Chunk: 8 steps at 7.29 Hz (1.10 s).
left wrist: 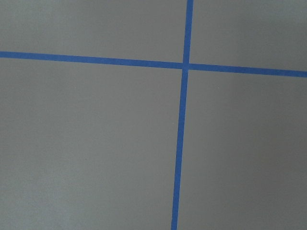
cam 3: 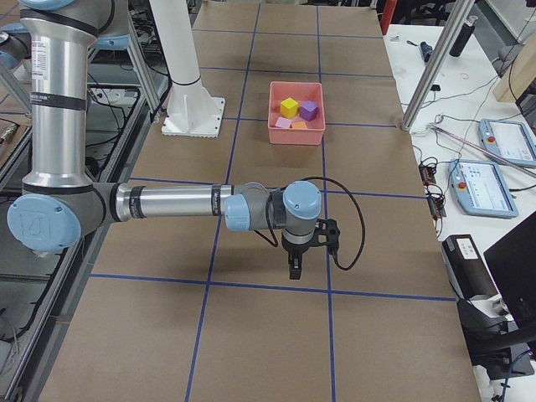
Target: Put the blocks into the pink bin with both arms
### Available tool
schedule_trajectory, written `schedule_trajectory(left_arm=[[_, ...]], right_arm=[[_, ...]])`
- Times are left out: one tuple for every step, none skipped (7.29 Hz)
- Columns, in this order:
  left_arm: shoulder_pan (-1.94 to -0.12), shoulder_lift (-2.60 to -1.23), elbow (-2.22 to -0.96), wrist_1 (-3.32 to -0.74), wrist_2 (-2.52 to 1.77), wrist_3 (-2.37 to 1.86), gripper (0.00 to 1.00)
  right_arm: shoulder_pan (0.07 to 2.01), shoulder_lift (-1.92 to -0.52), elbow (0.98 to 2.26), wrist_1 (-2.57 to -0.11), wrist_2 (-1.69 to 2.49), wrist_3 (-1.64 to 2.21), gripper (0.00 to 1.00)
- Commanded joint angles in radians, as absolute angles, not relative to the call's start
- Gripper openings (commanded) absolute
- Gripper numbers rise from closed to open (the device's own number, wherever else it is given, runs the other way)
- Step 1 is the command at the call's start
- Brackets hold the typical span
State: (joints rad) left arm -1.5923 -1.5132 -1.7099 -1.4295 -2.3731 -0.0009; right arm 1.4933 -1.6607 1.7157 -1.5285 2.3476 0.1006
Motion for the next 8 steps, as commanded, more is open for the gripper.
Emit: schedule_trajectory(left_arm=[[-1.592, -1.513, -1.710, -1.430, -2.375, -0.005, 1.00], [-1.592, -1.513, -1.712, -1.430, -2.375, -0.005, 1.00], [-1.592, -1.513, -1.712, -1.430, -2.375, -0.005, 1.00], [-1.592, -1.511, -1.710, -1.430, -2.375, -0.005, 1.00], [-1.592, -1.511, -1.710, -1.430, -2.375, -0.005, 1.00], [-1.592, -1.511, -1.710, -1.430, -2.375, -0.005, 1.00], [-1.592, -1.512, -1.712, -1.430, -2.375, -0.006, 1.00], [-1.592, -1.514, -1.712, -1.430, -2.375, -0.006, 1.00]], right_arm=[[1.493, -1.661, 1.715, -1.529, 2.345, 0.101, 1.00], [1.491, -1.661, 1.712, -1.529, 2.323, 0.098, 1.00], [1.488, -1.661, 1.716, -1.529, 2.307, 0.097, 1.00], [1.483, -1.661, 1.726, -1.529, 2.272, 0.095, 1.00], [1.485, -1.661, 1.742, -1.529, 2.264, 0.095, 1.00], [1.485, -1.661, 1.743, -1.529, 2.266, 0.095, 1.00], [1.485, -1.663, 1.743, -1.529, 2.266, 0.097, 1.00], [1.485, -1.677, 1.743, -1.528, 2.275, 0.100, 1.00]])
